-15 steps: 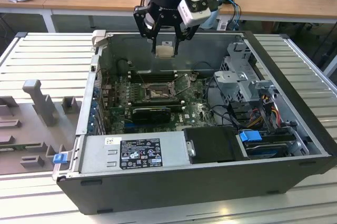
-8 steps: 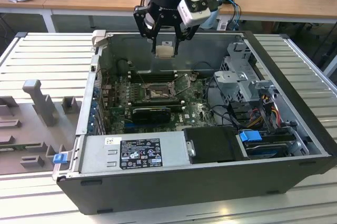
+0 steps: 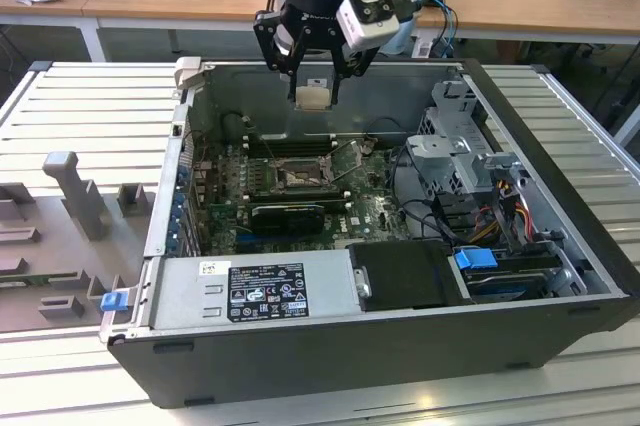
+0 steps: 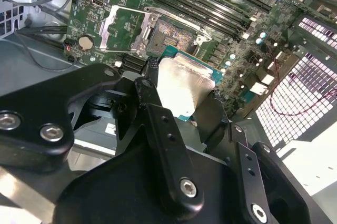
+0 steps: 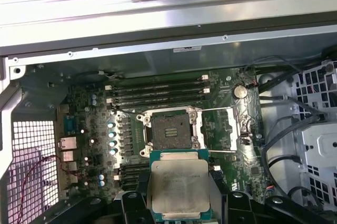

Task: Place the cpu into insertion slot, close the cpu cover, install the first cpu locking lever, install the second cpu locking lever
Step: 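Place the cpu into insertion slot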

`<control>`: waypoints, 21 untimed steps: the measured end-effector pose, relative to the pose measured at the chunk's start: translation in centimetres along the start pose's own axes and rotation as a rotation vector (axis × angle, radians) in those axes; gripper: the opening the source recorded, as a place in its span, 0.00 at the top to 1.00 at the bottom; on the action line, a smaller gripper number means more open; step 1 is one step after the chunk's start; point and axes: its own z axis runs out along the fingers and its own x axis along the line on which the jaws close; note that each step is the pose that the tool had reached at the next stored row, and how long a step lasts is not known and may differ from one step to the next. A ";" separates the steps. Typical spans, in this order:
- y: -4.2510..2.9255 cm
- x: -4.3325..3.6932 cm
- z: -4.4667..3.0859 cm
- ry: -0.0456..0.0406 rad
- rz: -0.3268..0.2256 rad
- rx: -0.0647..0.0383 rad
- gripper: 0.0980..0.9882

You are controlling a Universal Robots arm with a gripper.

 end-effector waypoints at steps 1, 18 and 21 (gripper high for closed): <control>0.00 0.00 0.00 -0.0003 0.004 0.000 0.52; -0.02 0.00 0.15 -0.0050 0.056 -0.001 0.52; -0.02 0.00 0.17 -0.0052 0.058 -0.001 0.52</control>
